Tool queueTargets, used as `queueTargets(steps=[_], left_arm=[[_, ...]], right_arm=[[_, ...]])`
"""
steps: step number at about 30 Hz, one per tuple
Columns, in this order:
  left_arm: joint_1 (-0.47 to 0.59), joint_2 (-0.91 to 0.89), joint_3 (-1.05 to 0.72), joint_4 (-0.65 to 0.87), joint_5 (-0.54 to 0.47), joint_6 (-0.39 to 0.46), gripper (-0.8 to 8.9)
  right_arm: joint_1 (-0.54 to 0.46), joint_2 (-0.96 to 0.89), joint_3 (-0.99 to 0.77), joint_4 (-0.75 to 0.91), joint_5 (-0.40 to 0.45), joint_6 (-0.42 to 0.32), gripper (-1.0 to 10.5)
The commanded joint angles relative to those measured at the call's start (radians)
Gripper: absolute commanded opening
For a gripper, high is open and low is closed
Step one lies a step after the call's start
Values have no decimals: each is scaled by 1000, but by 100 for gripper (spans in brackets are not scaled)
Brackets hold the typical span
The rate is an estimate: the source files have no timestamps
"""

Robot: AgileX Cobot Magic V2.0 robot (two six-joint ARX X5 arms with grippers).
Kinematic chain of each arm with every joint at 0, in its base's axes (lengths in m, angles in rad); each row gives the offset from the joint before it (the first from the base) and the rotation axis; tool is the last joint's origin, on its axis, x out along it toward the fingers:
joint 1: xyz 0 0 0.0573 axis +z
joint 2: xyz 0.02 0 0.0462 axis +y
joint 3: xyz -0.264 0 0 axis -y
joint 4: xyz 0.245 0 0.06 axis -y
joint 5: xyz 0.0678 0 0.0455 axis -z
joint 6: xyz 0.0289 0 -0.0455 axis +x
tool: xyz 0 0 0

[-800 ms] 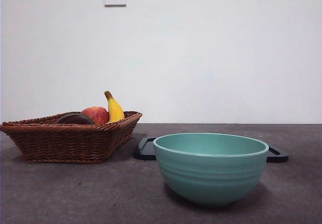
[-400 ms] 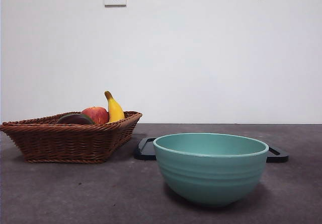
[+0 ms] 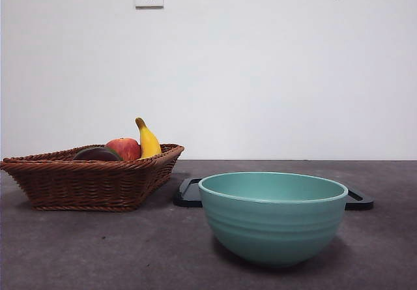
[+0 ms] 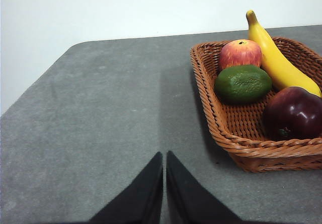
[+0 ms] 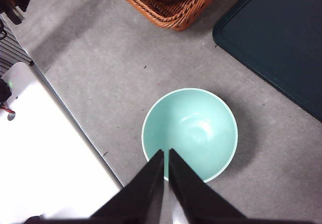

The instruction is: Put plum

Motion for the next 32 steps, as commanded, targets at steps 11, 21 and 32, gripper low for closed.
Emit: queueTargets(steps=[11,21,32], left_arm=[[0,-2,-21,15,-4,-3,9],[0,-2,-21,15,-4,-3,9],[0,-2,-21,15,-4,-3,8]], right_arm=[[6,8,14,6,-1,-11,6],[-135,-111,-1,62,28,-129,6],[-597,-584,-498,690,95,-127,6]])
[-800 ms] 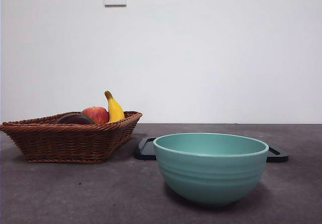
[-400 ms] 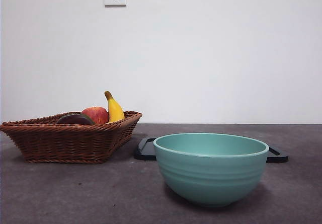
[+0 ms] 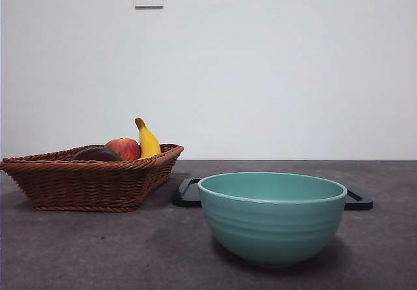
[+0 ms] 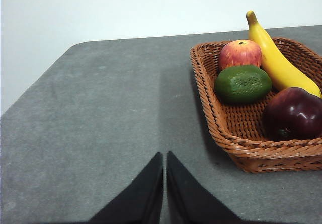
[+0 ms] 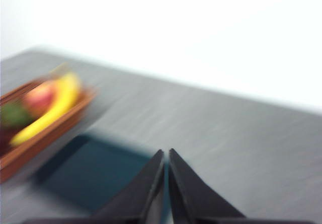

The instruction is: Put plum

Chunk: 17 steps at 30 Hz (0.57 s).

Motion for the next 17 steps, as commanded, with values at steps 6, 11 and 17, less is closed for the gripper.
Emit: queueTargets(steps=[6,11,17], left_arm=[[0,-2,-21,15,-4,-3,9],[0,-2,-21,15,-4,-3,9],[0,-2,-21,15,-4,-3,9]], right_arm=[[-63,-193,-290,245,144,12,6],[-63,-305,-451,346,235,46,6],[-63,-405,-575,373,270,80,6]])
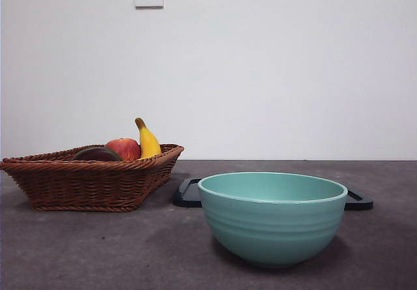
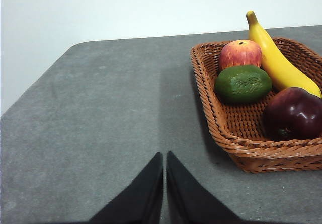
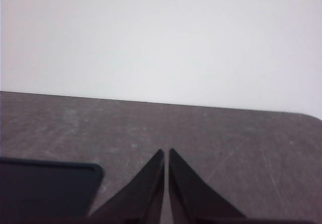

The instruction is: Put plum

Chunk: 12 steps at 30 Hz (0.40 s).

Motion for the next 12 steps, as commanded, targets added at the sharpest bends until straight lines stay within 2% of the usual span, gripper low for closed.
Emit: queueTargets(steps=[1,12], left_arm=[[0,-2,-21,15,-4,-3,9],[0,-2,-21,15,-4,-3,9]], right_arm=[[-2,-37,-51,11,8,42,6],[-2,-51,-61,-156,37,40,6]])
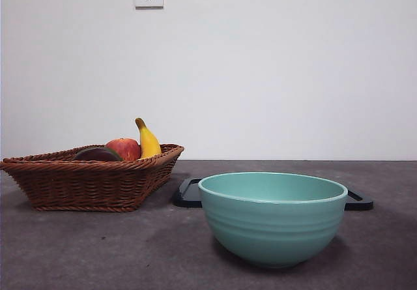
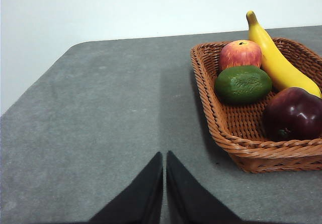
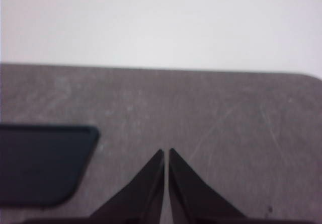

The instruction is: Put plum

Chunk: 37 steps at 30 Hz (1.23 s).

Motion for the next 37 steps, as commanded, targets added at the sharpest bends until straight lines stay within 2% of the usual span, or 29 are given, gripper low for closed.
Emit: queueTargets(steps=[1,5,37], left_arm=[[0,-2,-21,15,-4,-3,9],[0,-2,-21,15,-4,-3,9],[0,-2,-21,15,-4,-3,8]], right_arm=[[-2,-2,-5,-56,4,11,6],[-2,-2,-5,-127,4,11,6],[-2,-2,-5,-98,0,15,6]])
